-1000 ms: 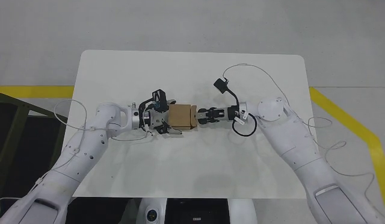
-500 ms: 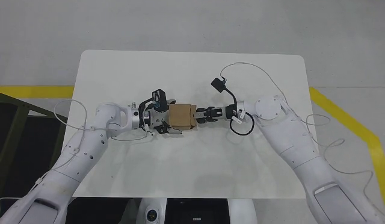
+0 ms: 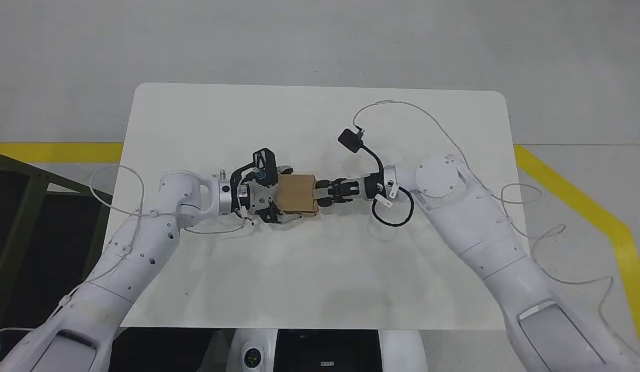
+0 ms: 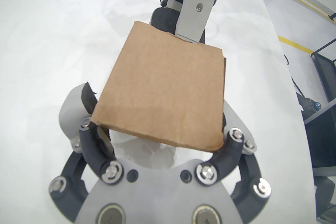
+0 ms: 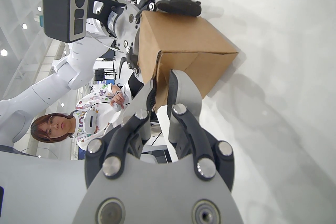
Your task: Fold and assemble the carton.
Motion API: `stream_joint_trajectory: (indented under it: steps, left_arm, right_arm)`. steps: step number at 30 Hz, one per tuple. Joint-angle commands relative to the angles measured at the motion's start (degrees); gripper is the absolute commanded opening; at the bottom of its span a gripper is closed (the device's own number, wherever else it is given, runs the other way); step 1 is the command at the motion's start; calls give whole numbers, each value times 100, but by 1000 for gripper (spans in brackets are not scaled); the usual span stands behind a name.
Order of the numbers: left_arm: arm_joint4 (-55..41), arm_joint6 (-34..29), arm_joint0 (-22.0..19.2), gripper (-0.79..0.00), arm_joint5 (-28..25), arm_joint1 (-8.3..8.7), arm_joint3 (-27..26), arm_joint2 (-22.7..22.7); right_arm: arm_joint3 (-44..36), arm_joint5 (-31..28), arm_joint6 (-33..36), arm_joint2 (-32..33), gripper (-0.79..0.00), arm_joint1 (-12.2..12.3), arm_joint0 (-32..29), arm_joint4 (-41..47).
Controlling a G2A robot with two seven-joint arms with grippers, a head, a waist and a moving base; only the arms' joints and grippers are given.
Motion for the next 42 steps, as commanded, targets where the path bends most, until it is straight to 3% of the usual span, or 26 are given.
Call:
stream_joint_trajectory:
  steps: [1, 6, 10, 14, 15, 35, 42]
  left_arm:
    - [5, 1, -2, 0, 0, 2, 7, -9]
    - [6, -10, 5, 0, 0, 6, 17, -15]
    - [-12, -27, 5, 0, 0, 8, 13, -14]
    - [-19, -36, 6, 0, 0, 7, 10, -14]
    - [-20, -37, 6, 0, 0, 7, 9, -14]
    - [-48, -52, -1, 0, 0, 2, 7, 0]
    - [-246, -4, 31, 0, 0, 30, -121, -68]
  right_arm:
    - [47, -20, -5, 11, -686, 0, 7, 8]
    - [56, -50, 8, 140, -591, 45, -32, 12]
    - [-82, -109, 81, 299, -625, 102, -137, 110]
    - [-203, -122, 177, 432, -717, 164, -253, 129]
    - [-217, -102, 194, 449, -785, 177, -287, 114]
    - [-212, 92, 118, -9, -785, 49, -154, -26]
    - [-216, 17, 146, 158, -785, 101, -146, -32]
